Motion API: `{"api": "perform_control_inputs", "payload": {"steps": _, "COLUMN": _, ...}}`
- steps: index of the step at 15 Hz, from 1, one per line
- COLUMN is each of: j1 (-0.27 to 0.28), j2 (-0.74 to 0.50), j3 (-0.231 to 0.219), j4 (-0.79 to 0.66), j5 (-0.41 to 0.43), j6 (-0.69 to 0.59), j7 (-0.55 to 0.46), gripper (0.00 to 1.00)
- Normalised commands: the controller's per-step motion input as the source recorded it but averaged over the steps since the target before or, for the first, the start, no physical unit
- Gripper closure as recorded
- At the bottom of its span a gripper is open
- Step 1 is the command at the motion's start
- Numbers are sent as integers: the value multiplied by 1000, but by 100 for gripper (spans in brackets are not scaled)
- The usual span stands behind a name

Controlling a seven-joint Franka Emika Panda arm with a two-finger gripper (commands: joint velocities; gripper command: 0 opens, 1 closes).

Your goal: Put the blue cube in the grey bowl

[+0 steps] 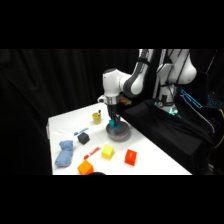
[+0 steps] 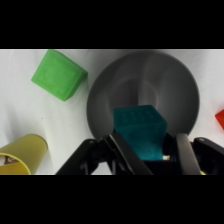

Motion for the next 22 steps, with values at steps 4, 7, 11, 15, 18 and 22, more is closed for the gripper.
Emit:
{"api": "perform_control_inputs", "payload": {"steps": 4, "j1": -44, "j2": 190, "j3": 60, "j4": 33, "j5": 188, "j6": 266, "j7": -210, "gripper": 24}}
{"api": "perform_control_inputs", "payload": {"steps": 7, "j1": -97, "j2": -20, "j3": 123, "j4": -1, "j5": 200, "j6": 69, "j7": -231, "gripper": 16}}
{"api": "perform_control_inputs", "payload": {"steps": 11, "j1": -75, "j2": -207, "j3": 116, "j4": -56, "j5": 196, "j6": -87, "j7": -229, "gripper": 0}}
{"api": "perform_control_inputs", "payload": {"steps": 15, "j1": 2, "j2": -426, "j3": 30, "j4": -96, "j5": 114, "j6": -310, "j7": -144, "gripper": 0}}
{"api": "perform_control_inputs", "payload": {"steps": 18, "j1": 73, "j2": -442, "j3": -72, "j4": 2, "j5": 33, "j6": -509, "j7": -61, "gripper": 0}}
{"api": "perform_control_inputs", "payload": {"steps": 22, "j1": 97, "j2": -353, "j3": -108, "j4": 118, "j5": 38, "j6": -538, "j7": -105, "gripper": 0}}
